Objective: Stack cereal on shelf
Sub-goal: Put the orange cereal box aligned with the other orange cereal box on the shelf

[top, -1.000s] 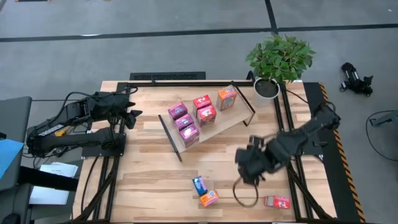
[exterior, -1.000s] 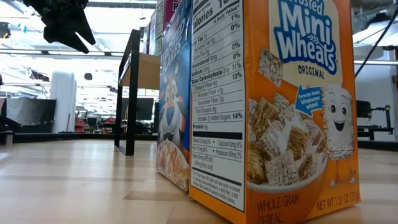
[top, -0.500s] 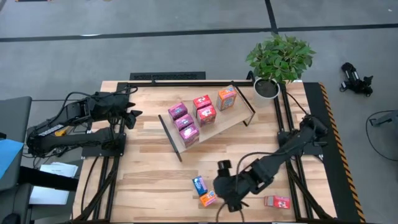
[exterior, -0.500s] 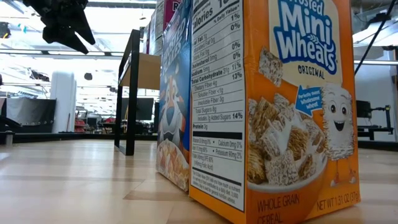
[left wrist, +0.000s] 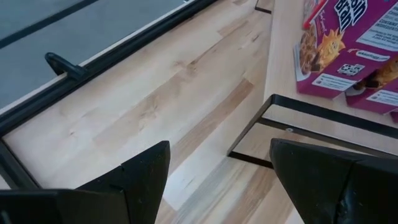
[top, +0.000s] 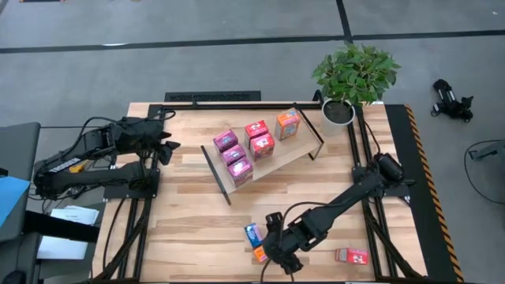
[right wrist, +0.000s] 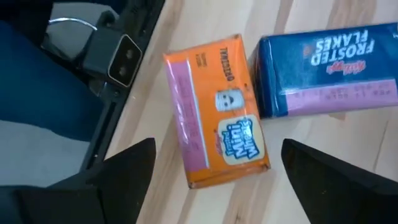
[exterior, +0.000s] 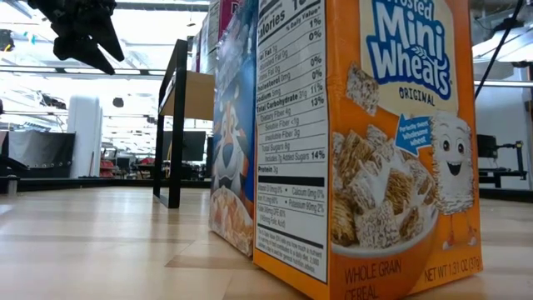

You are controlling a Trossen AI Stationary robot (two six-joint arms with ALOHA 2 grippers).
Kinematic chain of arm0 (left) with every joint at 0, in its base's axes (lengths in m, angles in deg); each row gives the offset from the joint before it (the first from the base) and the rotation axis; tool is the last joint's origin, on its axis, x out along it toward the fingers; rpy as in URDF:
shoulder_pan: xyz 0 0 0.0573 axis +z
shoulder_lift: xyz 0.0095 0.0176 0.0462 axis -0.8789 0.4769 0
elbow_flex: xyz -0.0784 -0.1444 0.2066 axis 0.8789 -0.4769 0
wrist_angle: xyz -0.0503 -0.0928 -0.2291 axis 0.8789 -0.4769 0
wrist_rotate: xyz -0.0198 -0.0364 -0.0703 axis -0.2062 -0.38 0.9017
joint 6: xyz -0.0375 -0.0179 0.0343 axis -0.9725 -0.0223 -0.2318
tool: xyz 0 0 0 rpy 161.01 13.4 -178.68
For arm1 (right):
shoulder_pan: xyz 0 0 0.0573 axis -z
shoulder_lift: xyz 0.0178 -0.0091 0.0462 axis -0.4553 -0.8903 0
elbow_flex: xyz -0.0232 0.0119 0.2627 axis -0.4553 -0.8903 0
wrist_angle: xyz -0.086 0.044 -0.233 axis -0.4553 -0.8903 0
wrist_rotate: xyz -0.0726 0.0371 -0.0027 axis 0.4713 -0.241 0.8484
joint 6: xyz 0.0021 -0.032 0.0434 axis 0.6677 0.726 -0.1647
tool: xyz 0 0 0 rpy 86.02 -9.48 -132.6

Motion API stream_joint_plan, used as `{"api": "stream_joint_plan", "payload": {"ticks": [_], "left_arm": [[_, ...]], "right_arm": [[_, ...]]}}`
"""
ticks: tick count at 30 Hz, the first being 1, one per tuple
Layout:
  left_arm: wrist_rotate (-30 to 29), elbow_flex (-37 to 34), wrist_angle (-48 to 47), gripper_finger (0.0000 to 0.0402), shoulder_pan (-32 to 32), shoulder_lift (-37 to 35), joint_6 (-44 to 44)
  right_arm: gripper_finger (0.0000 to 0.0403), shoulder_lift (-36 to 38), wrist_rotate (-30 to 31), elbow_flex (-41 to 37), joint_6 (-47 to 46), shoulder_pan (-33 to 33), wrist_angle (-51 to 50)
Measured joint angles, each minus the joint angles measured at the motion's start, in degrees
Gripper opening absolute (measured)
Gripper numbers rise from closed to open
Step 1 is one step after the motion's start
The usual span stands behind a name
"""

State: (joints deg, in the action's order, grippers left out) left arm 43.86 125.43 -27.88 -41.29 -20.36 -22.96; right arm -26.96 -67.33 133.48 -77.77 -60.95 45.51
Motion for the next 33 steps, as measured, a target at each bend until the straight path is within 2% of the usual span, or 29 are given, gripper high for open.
{"api": "stream_joint_plan", "payload": {"ticks": [4, 7, 25, 29, 33], "left_arm": [[-0.04, 0.01, 0.1, 0.0268, 0.0, 0.0, -0.07], [-0.06, -0.01, 0.13, 0.0268, 0.0, -0.02, -0.07], [-0.17, 0.01, 0.1, 0.0268, 0.0, -0.02, -0.04], [-0.19, 0.01, 0.08, 0.0268, 0.0, -0.02, -0.04], [-0.19, -0.01, 0.06, 0.0268, 0.0, -0.02, -0.04]], "right_arm": [[0.0381, -0.62, -0.15, 0.04, 0.02, 0.32, -0.22], [0.037, -0.54, -0.13, 0.05, 0.15, 0.68, 0.09], [0.019, -0.54, -0.19, 0.06, 1.49, 1.4, -0.68], [0.0172, 0.13, -0.26, 0.06, 1.44, 1.4, -1.74], [0.0178, 2.23, -0.16, 0.04, 1.09, 1.2, -5.32]]}}
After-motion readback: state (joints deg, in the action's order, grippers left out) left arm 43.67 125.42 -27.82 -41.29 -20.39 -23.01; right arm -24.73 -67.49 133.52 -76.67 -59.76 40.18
